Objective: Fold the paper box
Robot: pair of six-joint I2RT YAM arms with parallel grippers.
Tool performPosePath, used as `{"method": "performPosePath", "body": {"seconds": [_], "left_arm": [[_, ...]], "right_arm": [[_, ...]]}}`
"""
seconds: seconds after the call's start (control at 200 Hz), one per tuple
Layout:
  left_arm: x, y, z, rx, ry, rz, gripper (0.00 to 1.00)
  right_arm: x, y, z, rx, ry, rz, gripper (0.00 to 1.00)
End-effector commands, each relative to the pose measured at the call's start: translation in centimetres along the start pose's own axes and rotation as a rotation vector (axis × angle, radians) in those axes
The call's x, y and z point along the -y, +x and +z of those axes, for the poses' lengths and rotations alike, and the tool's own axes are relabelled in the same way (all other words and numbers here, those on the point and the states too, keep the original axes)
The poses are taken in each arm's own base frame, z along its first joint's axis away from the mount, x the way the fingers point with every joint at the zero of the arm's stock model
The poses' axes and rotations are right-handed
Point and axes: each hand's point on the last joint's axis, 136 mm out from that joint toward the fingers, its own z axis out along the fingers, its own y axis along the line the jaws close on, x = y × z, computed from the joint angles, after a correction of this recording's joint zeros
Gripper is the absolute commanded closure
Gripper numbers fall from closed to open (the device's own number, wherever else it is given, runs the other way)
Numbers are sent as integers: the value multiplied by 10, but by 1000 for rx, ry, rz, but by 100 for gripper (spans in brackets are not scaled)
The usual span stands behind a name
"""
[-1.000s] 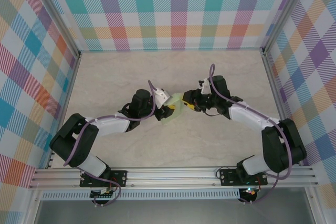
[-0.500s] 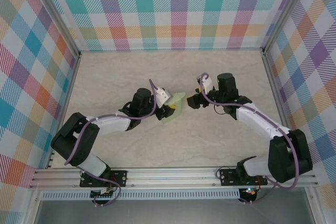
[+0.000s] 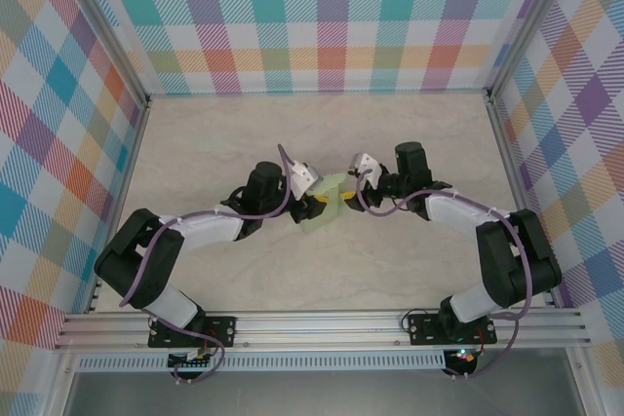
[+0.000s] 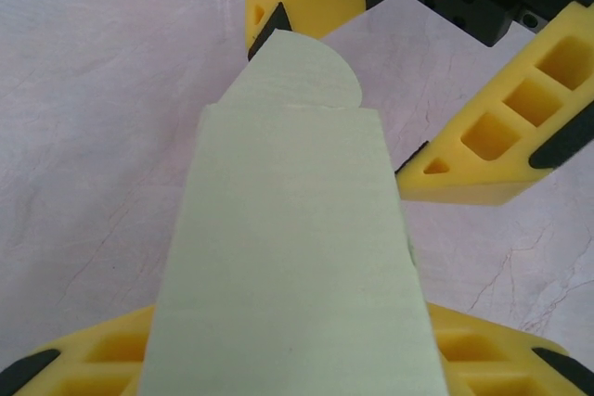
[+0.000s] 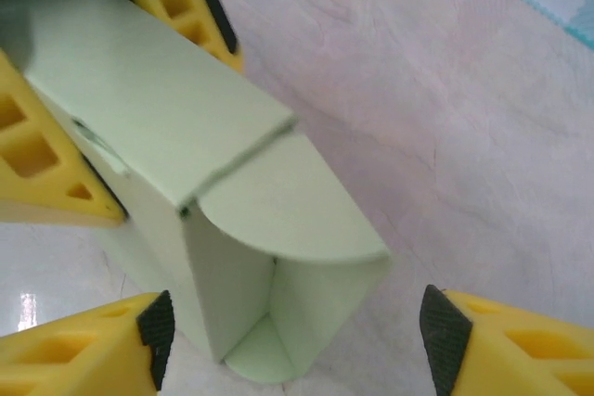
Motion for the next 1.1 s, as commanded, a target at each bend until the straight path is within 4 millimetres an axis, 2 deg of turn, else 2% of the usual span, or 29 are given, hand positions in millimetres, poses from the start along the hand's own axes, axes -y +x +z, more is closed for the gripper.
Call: {"method": "performPosePath", "body": {"seconds": [0.0, 0.25, 0.485, 0.715, 0.91, 1.025, 1.1], "left_arm": [[1, -5, 1, 0, 13, -40, 54], [-6, -12, 7, 9, -10, -76, 55], [-13, -8, 13, -8, -38, -83, 56], [-21, 0, 16, -32, -98, -78, 57], [-26, 2, 18, -40, -122, -87, 56], [-26, 2, 17, -42, -124, -82, 56], [-22, 2, 17, -39, -108, -70, 56]], "right_arm": [[-13, -24, 6, 67, -64, -81, 33], [-27, -26, 15, 67, -38, -56, 39], [-34, -30, 20, 95, 18, 35, 40], [-60, -29, 8, 127, -33, 71, 37], [-90, -19, -5, 101, -134, -61, 34], [-95, -10, -10, 42, -148, -115, 35], [-89, -3, -12, 15, -111, -125, 35]]}}
